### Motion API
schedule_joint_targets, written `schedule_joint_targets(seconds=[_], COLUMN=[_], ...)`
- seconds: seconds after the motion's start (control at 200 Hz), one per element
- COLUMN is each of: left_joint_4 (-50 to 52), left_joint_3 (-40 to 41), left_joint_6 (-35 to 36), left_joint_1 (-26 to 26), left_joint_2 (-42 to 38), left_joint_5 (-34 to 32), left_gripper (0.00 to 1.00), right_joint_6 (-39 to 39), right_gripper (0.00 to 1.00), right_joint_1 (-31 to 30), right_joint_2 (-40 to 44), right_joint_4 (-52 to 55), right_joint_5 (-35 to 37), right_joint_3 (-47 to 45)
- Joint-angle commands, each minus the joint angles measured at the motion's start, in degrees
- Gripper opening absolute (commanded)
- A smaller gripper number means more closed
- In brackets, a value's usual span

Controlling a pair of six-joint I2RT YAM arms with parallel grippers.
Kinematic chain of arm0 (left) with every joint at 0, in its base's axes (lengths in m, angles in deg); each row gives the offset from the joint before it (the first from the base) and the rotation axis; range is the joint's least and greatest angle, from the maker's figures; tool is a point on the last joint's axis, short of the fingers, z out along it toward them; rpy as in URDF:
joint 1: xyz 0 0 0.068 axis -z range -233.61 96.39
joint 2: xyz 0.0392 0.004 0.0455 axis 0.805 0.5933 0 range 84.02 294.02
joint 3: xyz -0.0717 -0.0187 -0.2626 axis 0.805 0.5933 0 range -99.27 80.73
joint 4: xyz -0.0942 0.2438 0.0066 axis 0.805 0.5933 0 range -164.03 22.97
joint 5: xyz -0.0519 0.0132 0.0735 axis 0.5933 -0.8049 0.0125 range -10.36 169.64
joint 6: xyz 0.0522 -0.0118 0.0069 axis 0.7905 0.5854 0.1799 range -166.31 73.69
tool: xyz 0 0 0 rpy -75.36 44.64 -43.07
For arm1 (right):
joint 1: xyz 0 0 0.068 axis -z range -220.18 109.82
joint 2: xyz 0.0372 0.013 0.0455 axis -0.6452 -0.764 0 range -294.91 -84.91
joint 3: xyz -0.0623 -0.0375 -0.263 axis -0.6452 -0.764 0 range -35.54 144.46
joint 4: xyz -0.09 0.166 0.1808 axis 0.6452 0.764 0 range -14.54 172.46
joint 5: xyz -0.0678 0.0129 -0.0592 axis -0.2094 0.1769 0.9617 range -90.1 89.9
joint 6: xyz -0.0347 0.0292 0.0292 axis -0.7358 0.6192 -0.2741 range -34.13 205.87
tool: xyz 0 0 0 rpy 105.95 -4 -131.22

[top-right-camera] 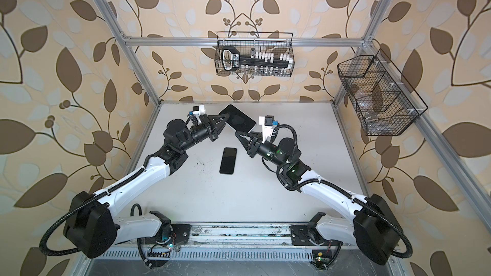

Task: Take the phone out of the phone case
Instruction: Remove the phone case from the phone.

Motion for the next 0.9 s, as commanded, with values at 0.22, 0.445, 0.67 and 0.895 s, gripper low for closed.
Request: schedule_joint_targets(seconds=[0.22,0.445,0.67,0.895], left_joint_4=[0.81,-0.19,-0.27,0.52], left_joint_3=[-2.01,-1.40,-1.48,-2.00], left_joint_6=[0.00,0.17,0.13,-0.23], left_joint_1=[-0.45,-0.47,-0.49,-0.47], left_joint_2=[-0.61,-0.33,-0.05,-0.14], left_joint_5=[-2.78,-2.95,-2.86,-3.19], left_gripper=[0.00,0.00,0.00,0.00], right_joint_6=[-3.17,3.12,2.70,-1.44], right_gripper=[0.26,0.25,0.15,0.13], right_joint_1=[0.98,2.15,2.06,1.46], right_joint_2=[1.00,1.91,4.42,5.57], right_joint_4=[0.13,-4.09,-2.16,1.49], right_joint_5=[-1.97,-3.97,-2.57,-1.77], right_joint_3=[-4.39,-6.41,-6.67,-6.50])
